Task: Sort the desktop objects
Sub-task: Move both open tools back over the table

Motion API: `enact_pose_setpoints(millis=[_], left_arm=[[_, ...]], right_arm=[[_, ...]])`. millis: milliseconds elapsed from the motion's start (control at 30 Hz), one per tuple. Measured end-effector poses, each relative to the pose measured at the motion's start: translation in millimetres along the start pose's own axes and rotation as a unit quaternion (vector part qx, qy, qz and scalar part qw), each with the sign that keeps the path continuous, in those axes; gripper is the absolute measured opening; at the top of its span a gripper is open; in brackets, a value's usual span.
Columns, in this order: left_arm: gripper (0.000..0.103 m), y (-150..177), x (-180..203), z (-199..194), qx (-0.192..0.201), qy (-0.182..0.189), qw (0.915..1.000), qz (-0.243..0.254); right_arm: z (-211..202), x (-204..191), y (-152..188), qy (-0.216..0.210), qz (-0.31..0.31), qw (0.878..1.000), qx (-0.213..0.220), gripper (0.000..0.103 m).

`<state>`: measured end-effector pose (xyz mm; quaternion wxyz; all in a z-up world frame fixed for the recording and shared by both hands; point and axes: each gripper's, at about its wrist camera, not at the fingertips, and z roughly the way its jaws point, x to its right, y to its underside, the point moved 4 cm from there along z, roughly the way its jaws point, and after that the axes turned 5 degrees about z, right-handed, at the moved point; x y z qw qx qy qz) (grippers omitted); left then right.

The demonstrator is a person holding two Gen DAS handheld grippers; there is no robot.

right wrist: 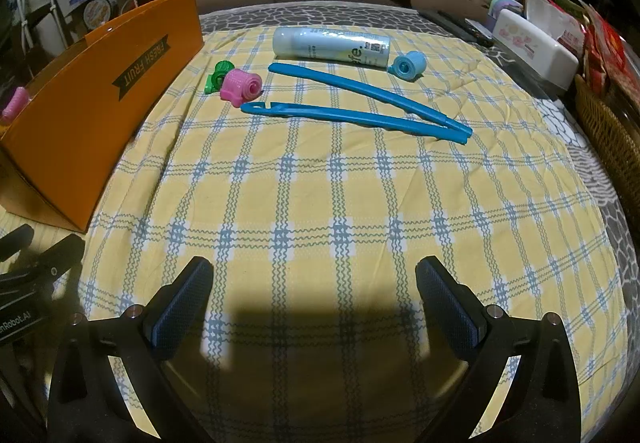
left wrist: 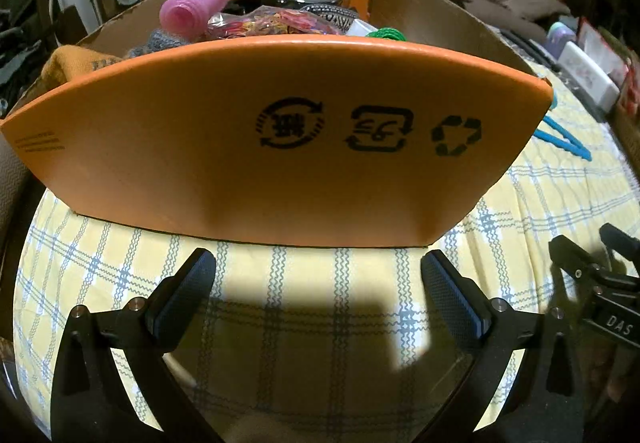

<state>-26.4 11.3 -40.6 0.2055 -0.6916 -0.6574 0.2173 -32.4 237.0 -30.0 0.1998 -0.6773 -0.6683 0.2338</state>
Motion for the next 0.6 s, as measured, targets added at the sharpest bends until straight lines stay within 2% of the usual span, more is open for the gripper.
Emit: enact_pose_setpoints(millis=[600], left_arm=[[0.103,-0.7,2.7,0.2,0.0,-0.001,1.0,0.001]], right_arm=[[-0.4,0.1,-0.1,0.0,0.0,1.0,0.0,0.103]])
